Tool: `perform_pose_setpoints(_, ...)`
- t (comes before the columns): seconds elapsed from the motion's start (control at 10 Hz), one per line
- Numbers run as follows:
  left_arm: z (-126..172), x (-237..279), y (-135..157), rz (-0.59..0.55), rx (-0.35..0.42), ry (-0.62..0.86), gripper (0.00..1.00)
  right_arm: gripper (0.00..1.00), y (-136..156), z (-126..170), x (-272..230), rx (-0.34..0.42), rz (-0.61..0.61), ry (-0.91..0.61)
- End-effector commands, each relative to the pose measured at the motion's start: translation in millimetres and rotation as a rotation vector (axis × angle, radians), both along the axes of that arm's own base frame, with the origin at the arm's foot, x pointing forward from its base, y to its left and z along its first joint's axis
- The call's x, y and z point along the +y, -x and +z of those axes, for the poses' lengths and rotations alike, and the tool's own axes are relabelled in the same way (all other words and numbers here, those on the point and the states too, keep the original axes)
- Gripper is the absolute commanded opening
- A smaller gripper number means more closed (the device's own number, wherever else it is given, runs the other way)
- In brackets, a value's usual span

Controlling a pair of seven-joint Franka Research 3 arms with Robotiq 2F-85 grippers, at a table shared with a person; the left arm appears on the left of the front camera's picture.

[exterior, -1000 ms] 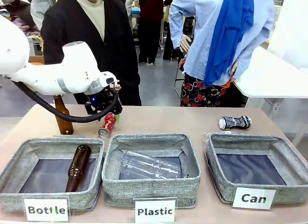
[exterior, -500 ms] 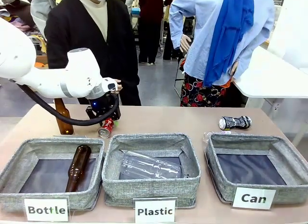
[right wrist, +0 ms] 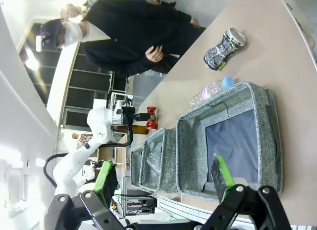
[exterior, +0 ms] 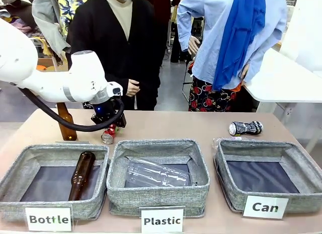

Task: Sort the can waste into the basket.
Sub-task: Pick up the can waste from the table and place it in the right Fabric basket.

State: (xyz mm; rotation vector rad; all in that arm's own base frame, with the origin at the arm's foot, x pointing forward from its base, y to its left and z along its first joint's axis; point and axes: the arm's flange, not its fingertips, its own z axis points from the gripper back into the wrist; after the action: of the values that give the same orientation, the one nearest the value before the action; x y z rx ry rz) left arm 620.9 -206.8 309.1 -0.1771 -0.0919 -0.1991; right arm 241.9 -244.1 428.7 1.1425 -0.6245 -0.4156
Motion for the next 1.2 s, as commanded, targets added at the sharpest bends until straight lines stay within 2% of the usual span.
perform_pose_setpoints(0.0, 11, -1, 0, 0.004, -0.002, -0.033, 0.00, 1.00, -2, 0, -1, -0.038, -0.002, -0.003)
perform_pose_setpoints(0.2, 57, 2, 34, -0.098, -0.028, 0.033, 0.00, 1.00, -2, 0, -1, -0.038, -0.002, -0.003)
perform_pose_setpoints(0.4, 115, 11, 89, -0.293, -0.020, 0.121, 0.00, 1.00, -2, 0, -1, -0.038, -0.002, -0.003)
perform_pose_setpoints(0.6, 153, 30, 151, -0.533, 0.029, 0.134, 0.00, 1.00, -2, 0, -1, -0.038, -0.002, -0.003)
perform_pose_setpoints(0.8, 177, 62, 216, -0.786, 0.064, 0.117, 0.00, 1.00, -2, 0, -1, -0.038, -0.002, -0.003)
perform_pose_setpoints(0.9, 188, 85, 240, -0.896, 0.066, 0.138, 0.00, 1.00, -2, 0, -1, -0.038, -0.002, -0.003)
perform_pose_setpoints(1.1, 207, 147, 261, -1.032, -0.039, 0.170, 0.00, 1.00, -2, 0, -1, -0.038, -0.002, -0.003)
